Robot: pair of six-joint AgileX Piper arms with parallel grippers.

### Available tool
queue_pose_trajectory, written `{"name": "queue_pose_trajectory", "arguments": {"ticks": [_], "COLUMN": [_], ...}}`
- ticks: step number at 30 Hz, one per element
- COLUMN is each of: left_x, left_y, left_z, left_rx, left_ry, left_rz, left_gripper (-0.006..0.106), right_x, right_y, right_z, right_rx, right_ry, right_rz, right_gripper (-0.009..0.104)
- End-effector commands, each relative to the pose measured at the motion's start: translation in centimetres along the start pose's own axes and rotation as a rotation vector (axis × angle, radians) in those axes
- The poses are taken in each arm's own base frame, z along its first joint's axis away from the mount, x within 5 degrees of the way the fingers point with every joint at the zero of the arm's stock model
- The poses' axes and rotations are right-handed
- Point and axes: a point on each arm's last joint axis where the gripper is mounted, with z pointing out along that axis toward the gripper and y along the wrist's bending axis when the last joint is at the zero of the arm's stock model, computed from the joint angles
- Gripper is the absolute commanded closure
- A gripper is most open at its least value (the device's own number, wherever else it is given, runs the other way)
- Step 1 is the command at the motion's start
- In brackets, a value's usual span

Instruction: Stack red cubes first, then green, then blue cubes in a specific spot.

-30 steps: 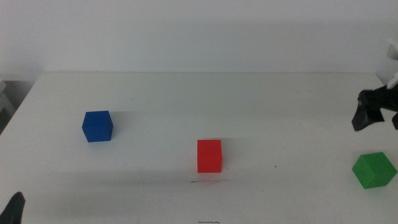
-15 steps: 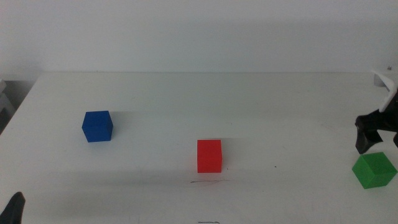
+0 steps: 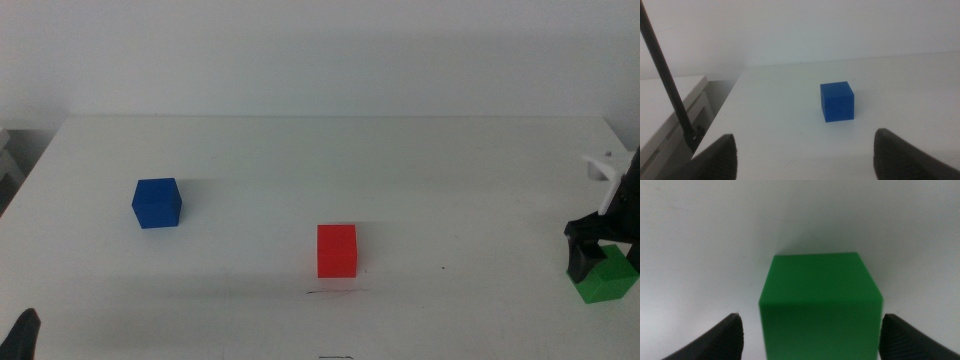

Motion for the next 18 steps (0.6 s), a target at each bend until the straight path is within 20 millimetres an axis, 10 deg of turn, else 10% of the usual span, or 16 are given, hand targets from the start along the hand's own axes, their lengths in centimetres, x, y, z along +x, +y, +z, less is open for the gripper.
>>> {"name": "queue_pose_trajectory", "arguments": {"ticks": [1,8,18], "left_x": [-0.9,-0.9,-0.9], "left_y": [0.0,0.0,0.0], "left_z": [-0.3,-0.3,-0.3], "left_rx": [0.005,0.005,0.005], "left_ry": [-0.103,-0.103,-0.103], "left_rz": [-0.012,-0.012,-0.012], "left_gripper": [0.007,0.007,0.007], "right_x": [-0.2,-0.5,-0.6], "right_y": [-0.4,0.1,12.5], "right_z": [-1.1,-1.6,-11.9], "right_rx": [0.018,0.029,-0.009], "right_ry": [-0.043,-0.070,-0.240], "right_rz": [-0.009,0.067,0.164], "right_gripper": [0.022,0.094,0.096]}}
